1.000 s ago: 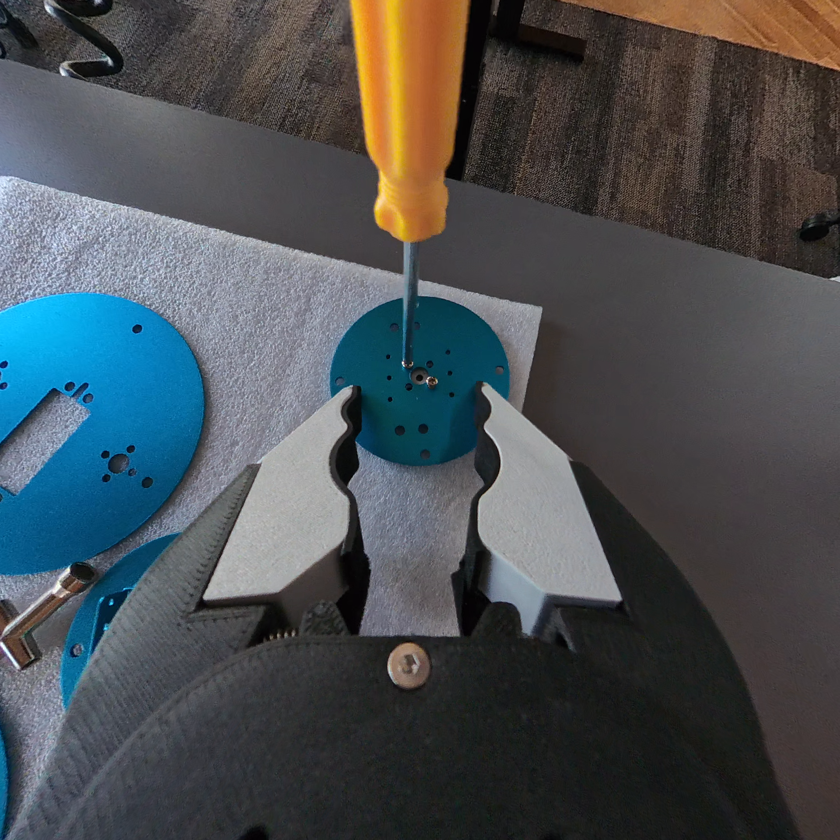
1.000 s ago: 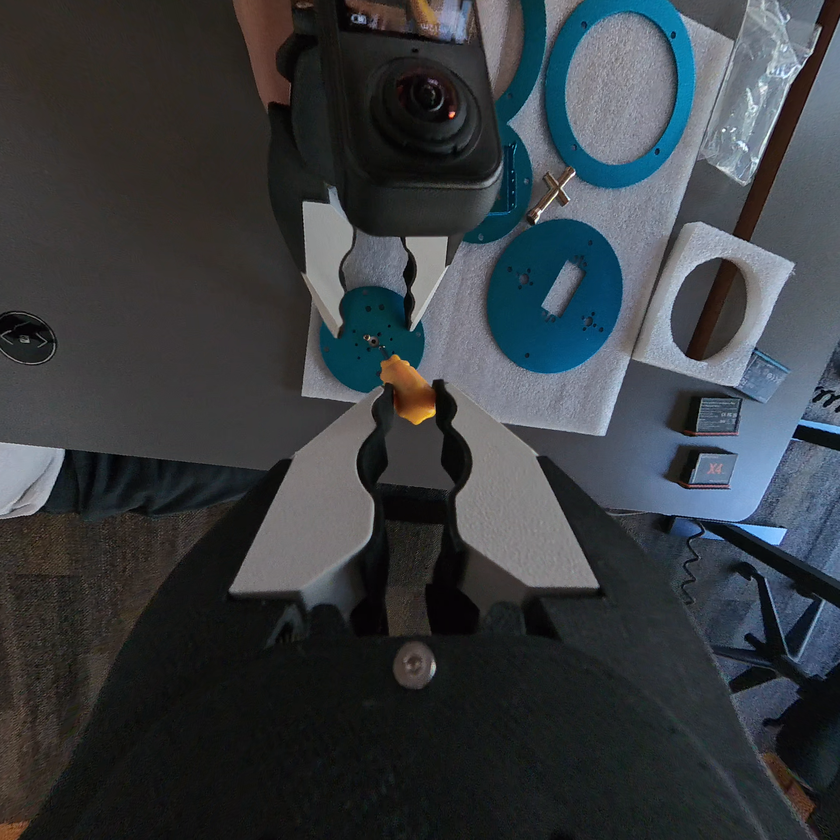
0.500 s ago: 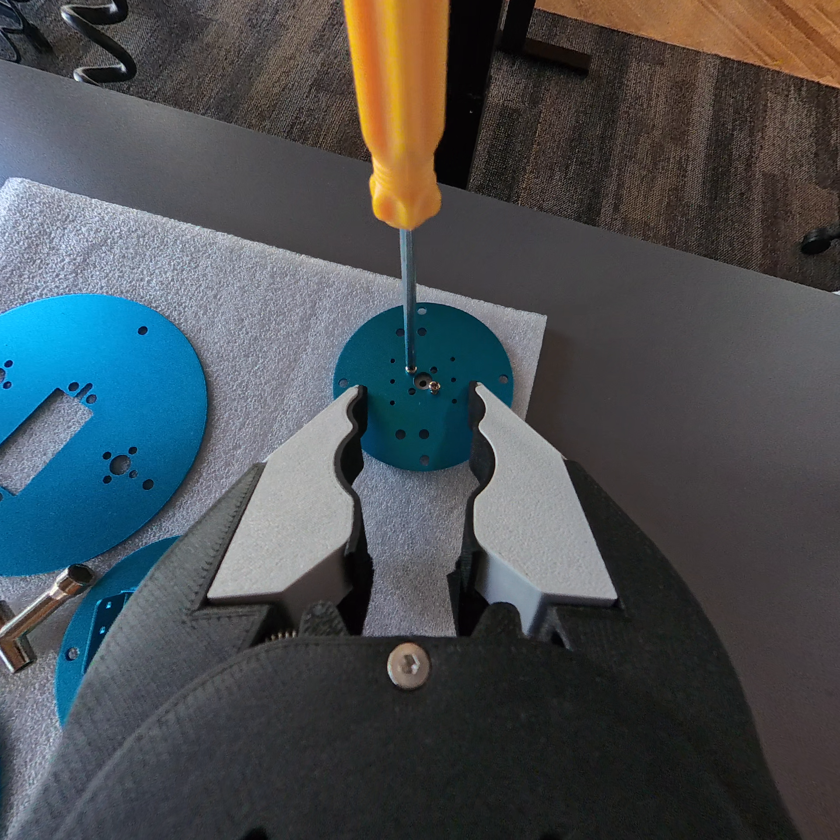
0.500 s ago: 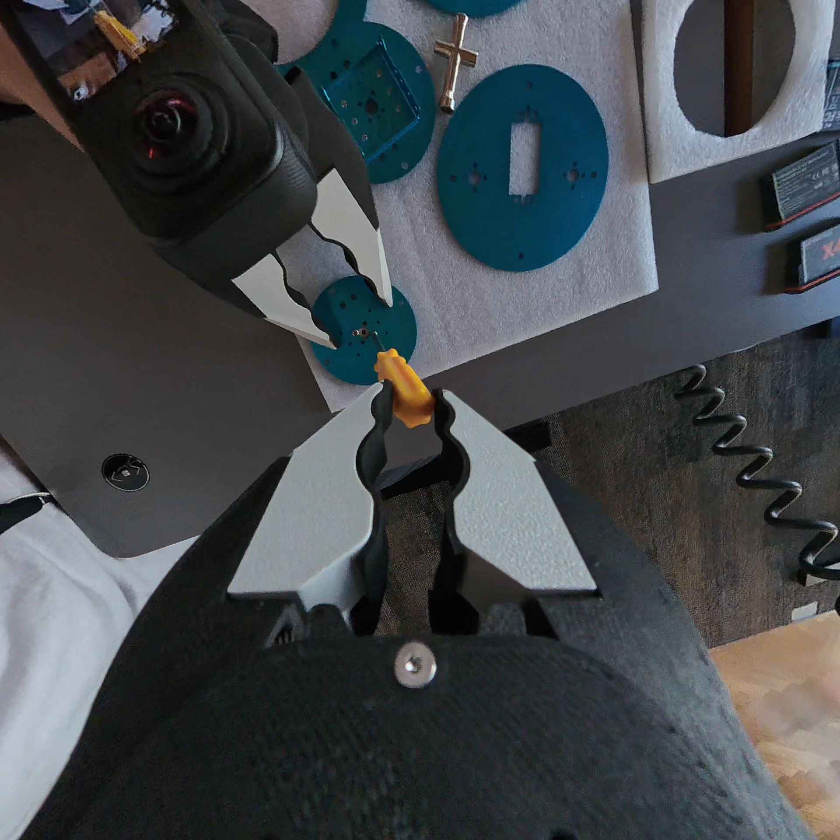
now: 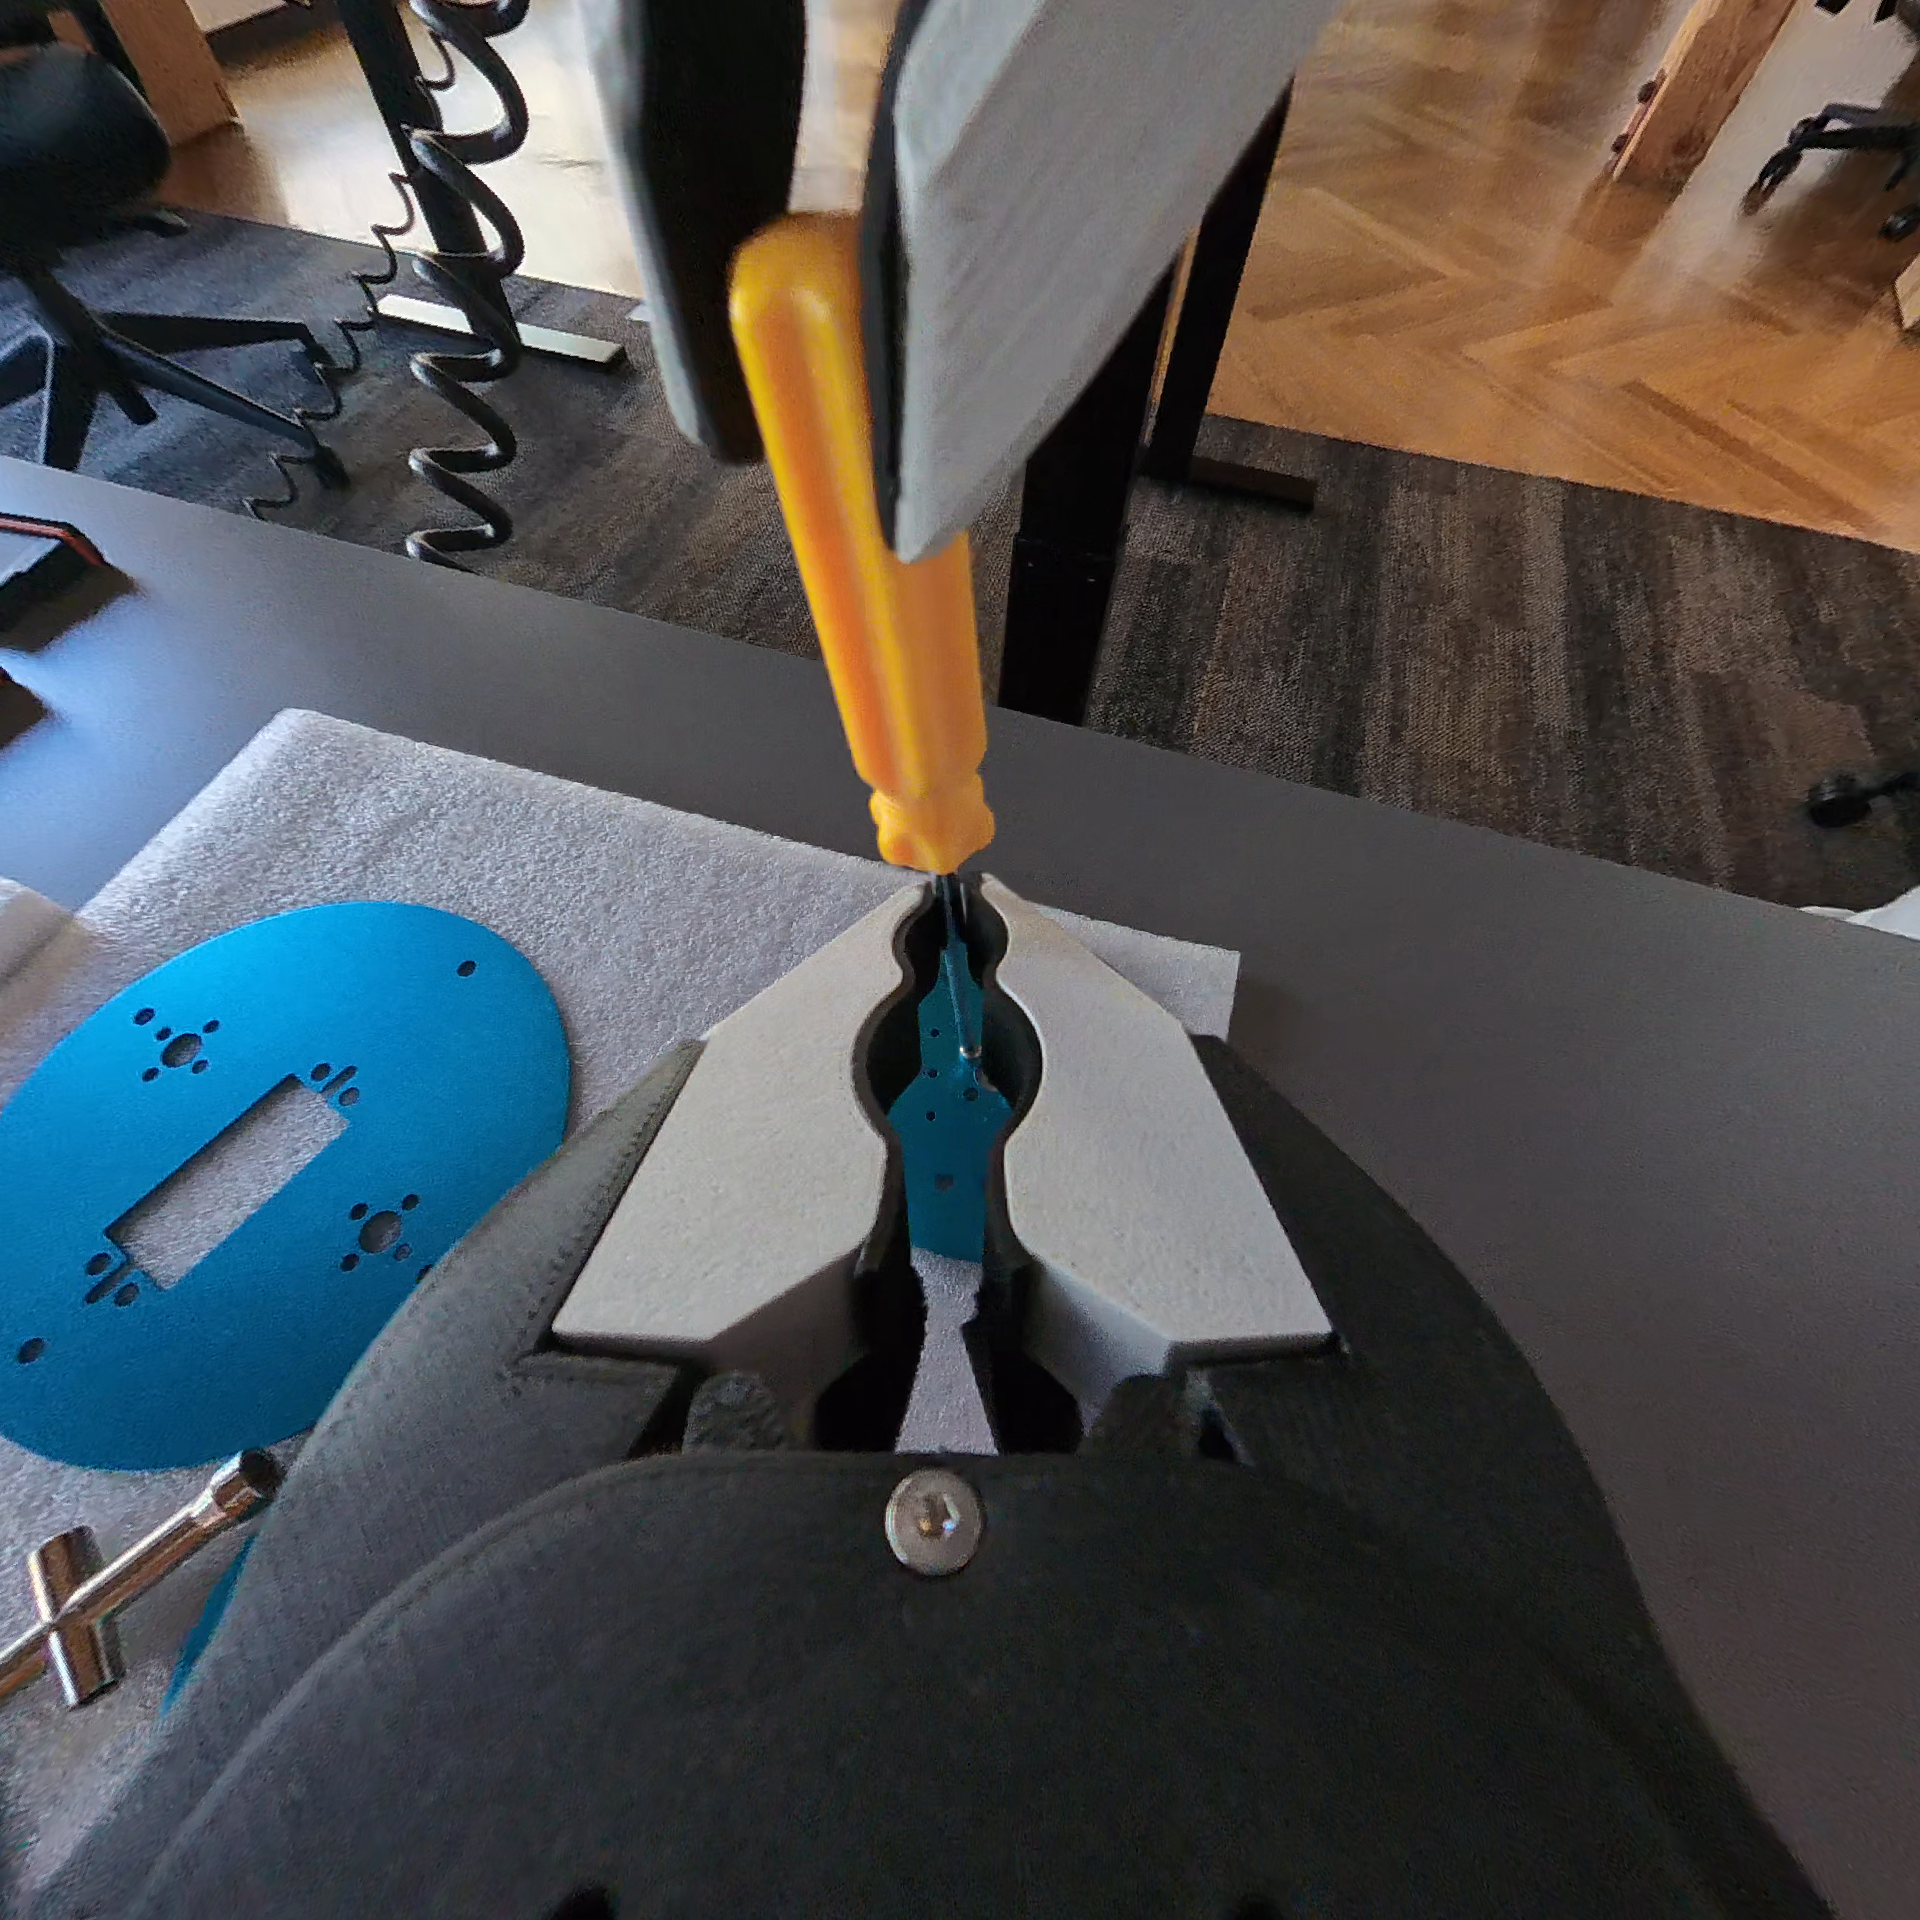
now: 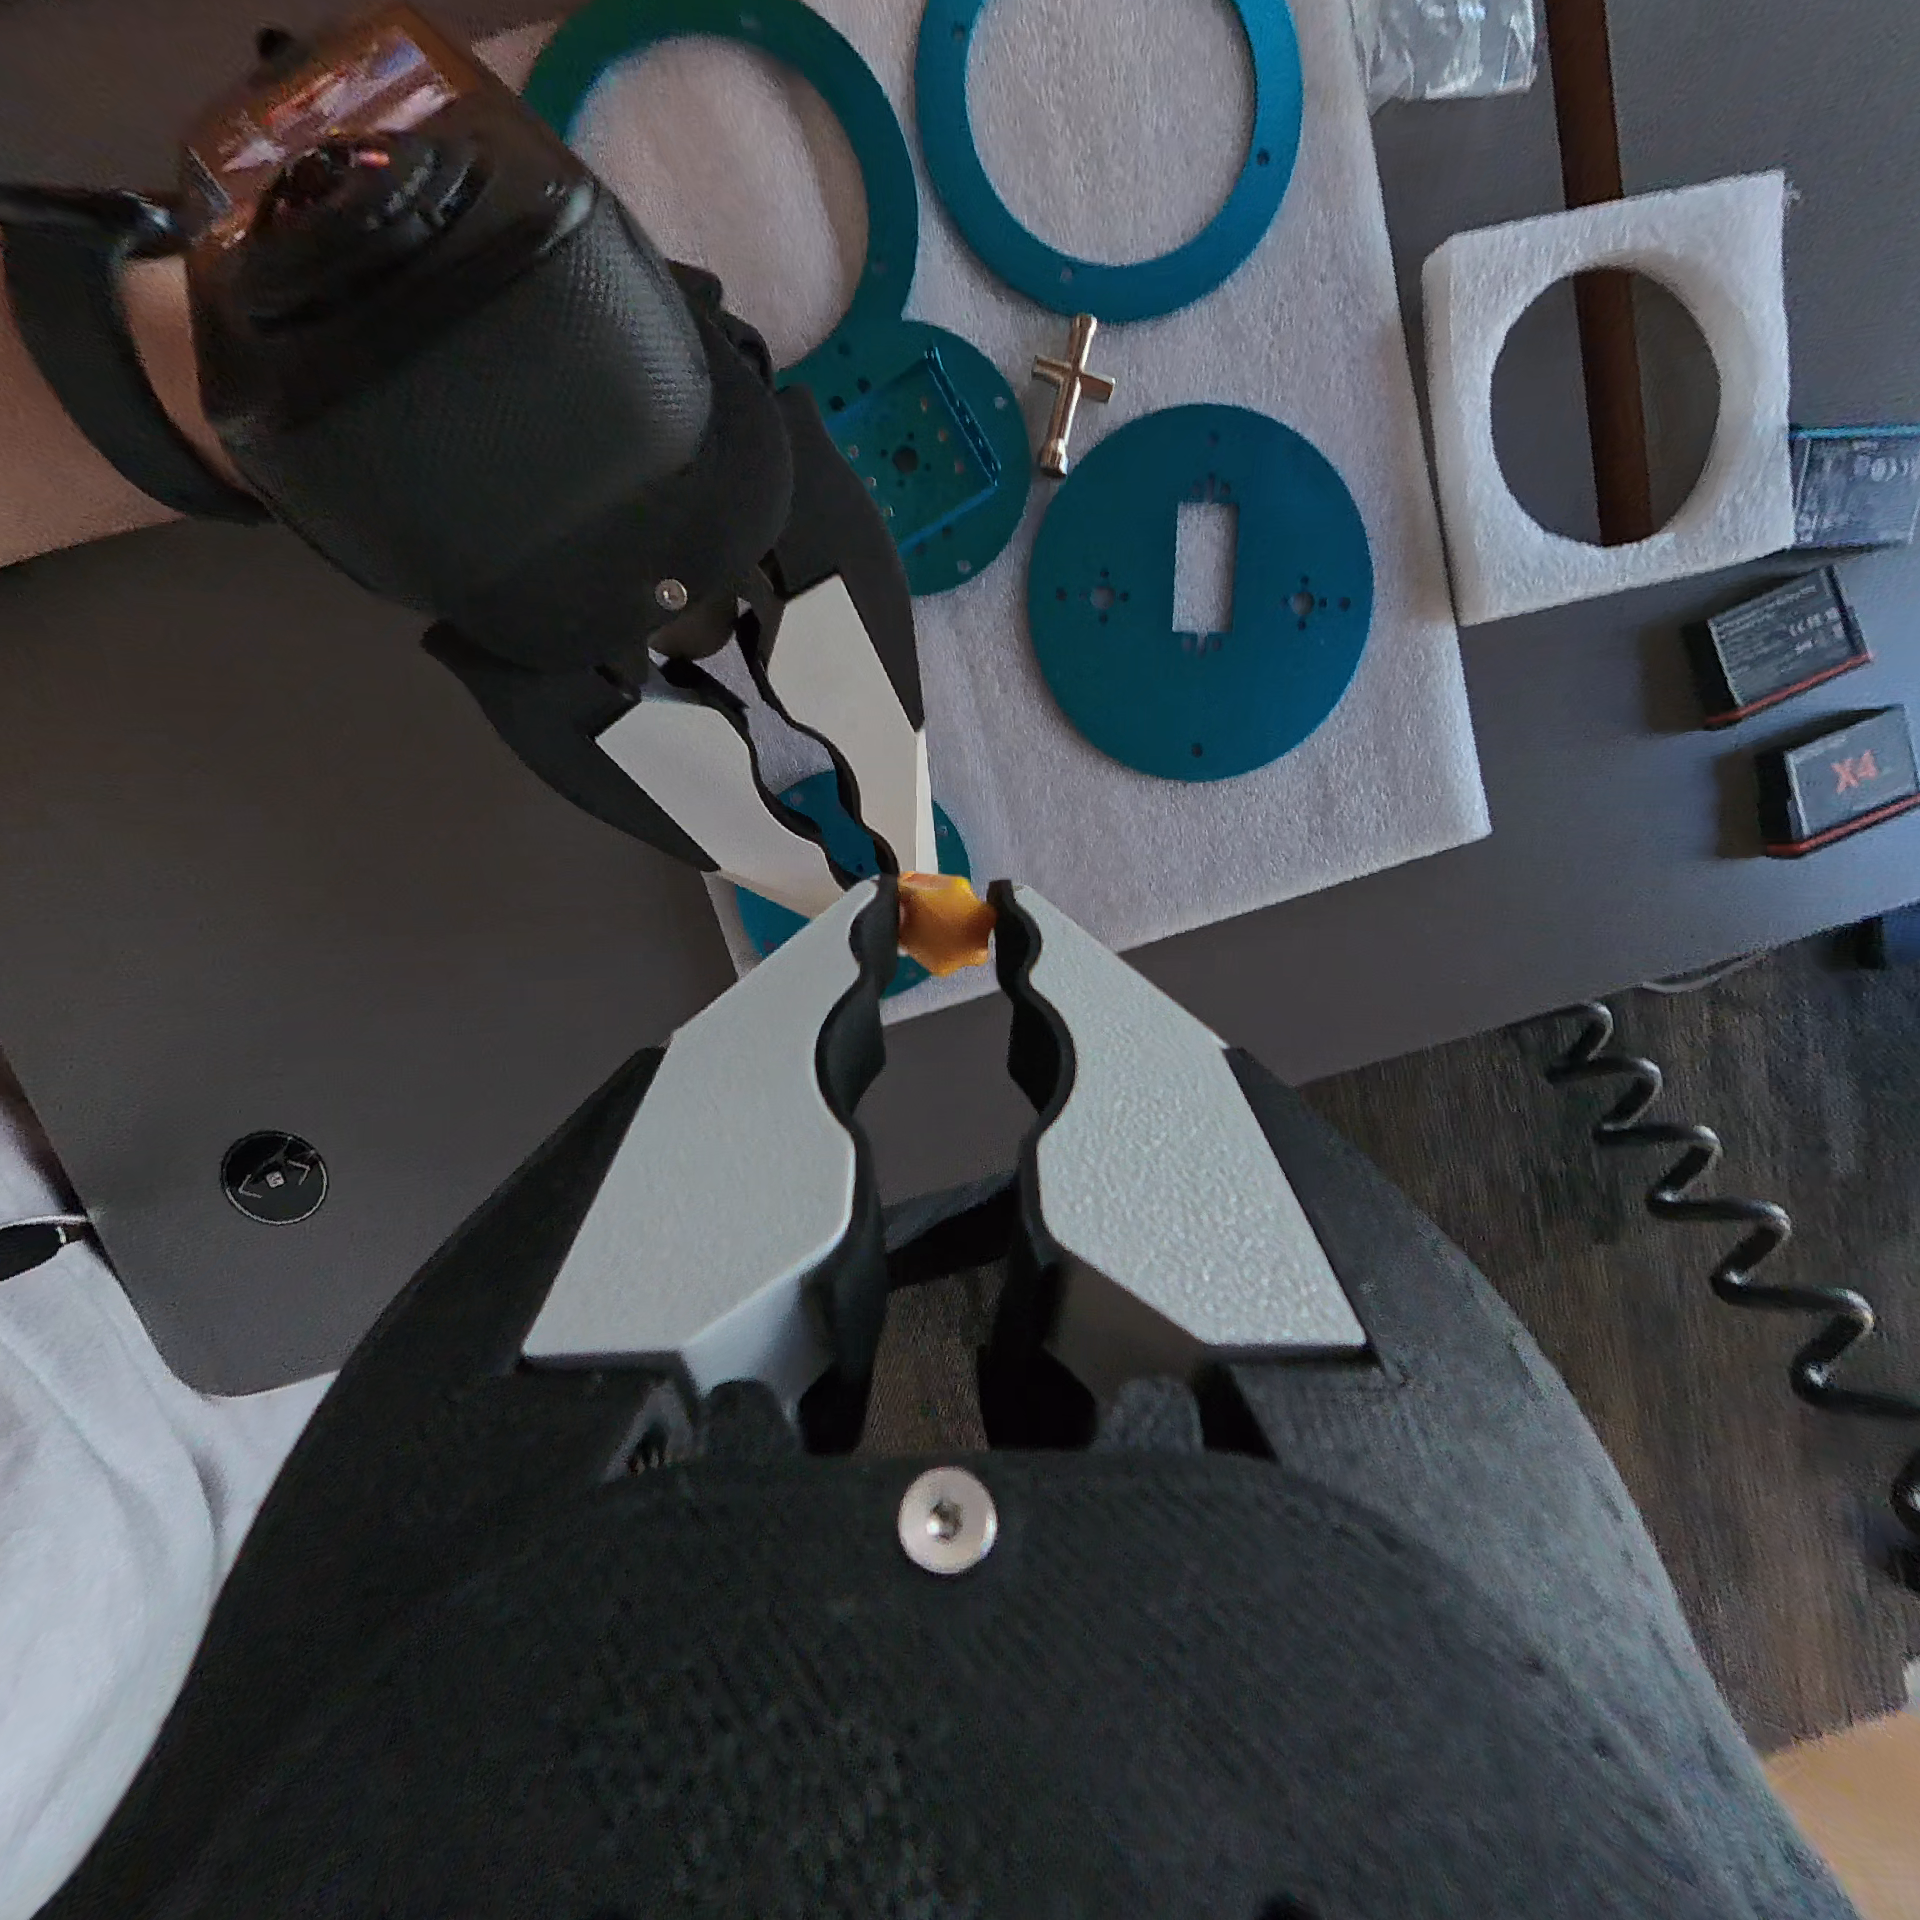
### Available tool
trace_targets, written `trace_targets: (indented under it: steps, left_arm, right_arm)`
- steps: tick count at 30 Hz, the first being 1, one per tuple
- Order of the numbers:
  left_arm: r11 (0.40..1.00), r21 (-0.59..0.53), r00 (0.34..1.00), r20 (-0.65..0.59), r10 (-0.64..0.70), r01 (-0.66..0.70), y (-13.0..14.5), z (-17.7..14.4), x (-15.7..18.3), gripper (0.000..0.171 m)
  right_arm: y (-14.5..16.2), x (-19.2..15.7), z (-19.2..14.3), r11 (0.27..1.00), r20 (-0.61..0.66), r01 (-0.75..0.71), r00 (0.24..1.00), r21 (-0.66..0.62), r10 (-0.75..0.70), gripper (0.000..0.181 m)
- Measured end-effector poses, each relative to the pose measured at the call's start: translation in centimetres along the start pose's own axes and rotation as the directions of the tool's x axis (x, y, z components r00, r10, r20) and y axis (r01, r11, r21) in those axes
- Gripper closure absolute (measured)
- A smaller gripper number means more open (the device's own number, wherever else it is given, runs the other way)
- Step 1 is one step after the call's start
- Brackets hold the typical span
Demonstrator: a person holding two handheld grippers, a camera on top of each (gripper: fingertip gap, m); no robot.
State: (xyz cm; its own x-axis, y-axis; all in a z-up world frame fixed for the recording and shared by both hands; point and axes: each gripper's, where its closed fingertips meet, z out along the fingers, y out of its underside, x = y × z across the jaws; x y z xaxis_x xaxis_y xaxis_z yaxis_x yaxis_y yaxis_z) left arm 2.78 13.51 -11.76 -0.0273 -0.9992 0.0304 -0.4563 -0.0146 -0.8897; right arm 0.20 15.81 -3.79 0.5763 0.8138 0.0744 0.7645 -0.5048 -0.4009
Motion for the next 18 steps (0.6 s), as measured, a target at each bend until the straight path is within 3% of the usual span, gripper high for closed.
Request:
trace_targets:
  steps: [2, 4, 6, 10, 12, 15, 18]
  left_arm:
    - [1.000, 0.001, 1.000, -0.013, 0.009, -0.009, 0.0, -0.1, 0.2, 0.169]
    - [1.000, -0.001, 1.000, -0.019, 0.023, -0.023, 0.0, 0.0, 0.4, 0.169]
    - [0.999, -0.005, 0.999, -0.021, 0.046, -0.046, 0.0, 0.1, 0.6, 0.169]
    - [0.998, -0.008, 0.998, -0.018, 0.058, -0.058, 0.0, 0.0, 0.6, 0.169]
    - [0.998, -0.009, 0.998, -0.021, 0.056, -0.056, 0.1, -0.2, 0.5, 0.169]
    - [0.999, -0.010, 0.998, -0.019, 0.053, -0.053, 0.2, -0.2, 0.5, 0.169]
    - [0.998, -0.009, 0.998, -0.025, 0.058, -0.058, 0.1, -0.2, 0.6, 0.169]
  right_arm:
    - [-0.4, -0.4, 0.0, 0.995, 0.053, 0.033, 0.998, 0.094, -0.038, 0.163]
    - [-1.1, -1.1, -0.2, 0.964, 0.119, 0.066, 0.988, 0.256, -0.099, 0.144]
    - [-1.6, -1.5, -0.2, 0.897, 0.158, 0.072, 0.975, 0.437, -0.156, 0.128]
    - [-1.5, -2.1, -0.3, 0.747, 0.285, -0.048, 0.939, 0.664, -0.193, 0.129]
    - [-1.5, -2.1, -1.0, 0.671, 0.329, -0.120, 0.924, 0.732, -0.193, 0.134]
    - [-1.2, -1.8, -1.0, 0.620, 0.304, -0.112, 0.928, 0.777, -0.214, 0.164]
    - [-1.0, -2.5, -0.7, 0.628, 0.322, -0.113, 0.919, 0.770, -0.229, 0.155]
